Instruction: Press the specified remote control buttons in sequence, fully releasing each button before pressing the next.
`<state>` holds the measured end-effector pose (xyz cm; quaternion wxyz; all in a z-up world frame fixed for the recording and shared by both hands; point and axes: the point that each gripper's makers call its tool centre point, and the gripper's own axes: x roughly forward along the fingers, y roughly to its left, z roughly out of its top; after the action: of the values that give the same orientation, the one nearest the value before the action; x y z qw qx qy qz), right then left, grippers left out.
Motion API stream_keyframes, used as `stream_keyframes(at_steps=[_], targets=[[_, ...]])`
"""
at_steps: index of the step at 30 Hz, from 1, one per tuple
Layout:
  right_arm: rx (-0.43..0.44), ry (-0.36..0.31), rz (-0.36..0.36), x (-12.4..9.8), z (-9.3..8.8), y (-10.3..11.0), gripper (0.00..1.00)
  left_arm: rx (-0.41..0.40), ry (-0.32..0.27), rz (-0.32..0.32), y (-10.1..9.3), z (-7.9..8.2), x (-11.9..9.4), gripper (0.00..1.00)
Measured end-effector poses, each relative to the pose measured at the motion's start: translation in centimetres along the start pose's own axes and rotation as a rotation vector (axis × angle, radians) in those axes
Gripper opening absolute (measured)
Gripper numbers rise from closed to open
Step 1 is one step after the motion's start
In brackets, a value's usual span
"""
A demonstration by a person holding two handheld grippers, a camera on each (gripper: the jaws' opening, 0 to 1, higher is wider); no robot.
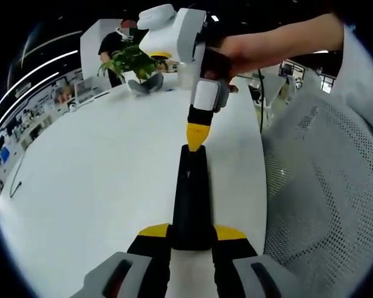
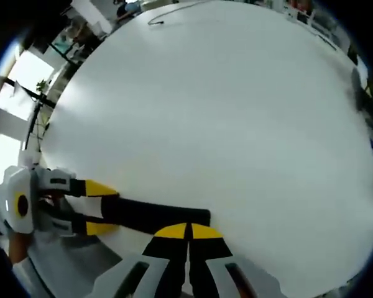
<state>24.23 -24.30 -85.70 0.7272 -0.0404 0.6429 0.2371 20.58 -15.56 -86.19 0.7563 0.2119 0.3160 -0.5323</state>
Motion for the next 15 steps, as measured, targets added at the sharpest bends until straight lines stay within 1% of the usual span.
stream_keyframes(at_steps=[5, 8, 12, 15], targets=[[-0.047, -0.015, -0.041, 0.01, -0.02, 0.14, 0.00, 0.000, 0.002, 0.001, -0.01, 0.02, 0.00, 0.24], [-0.111, -0.013, -0.063, 0.03, 0.00, 0.16, 0.00, 0.000, 0.003, 0.001, 0.00, 0.02, 0.00, 0.24], [-0.106, -0.020, -0.069, 0.06, 0.04, -0.01, 0.00, 0.005, 0.006, 0.000, 0.01, 0.02, 0.01, 0.24], [-0.078, -0.019, -0.066, -0.07, 0.02, 0.03, 0.00, 0.005, 0.004, 0.001, 0.00, 0.02, 0.02, 0.24]])
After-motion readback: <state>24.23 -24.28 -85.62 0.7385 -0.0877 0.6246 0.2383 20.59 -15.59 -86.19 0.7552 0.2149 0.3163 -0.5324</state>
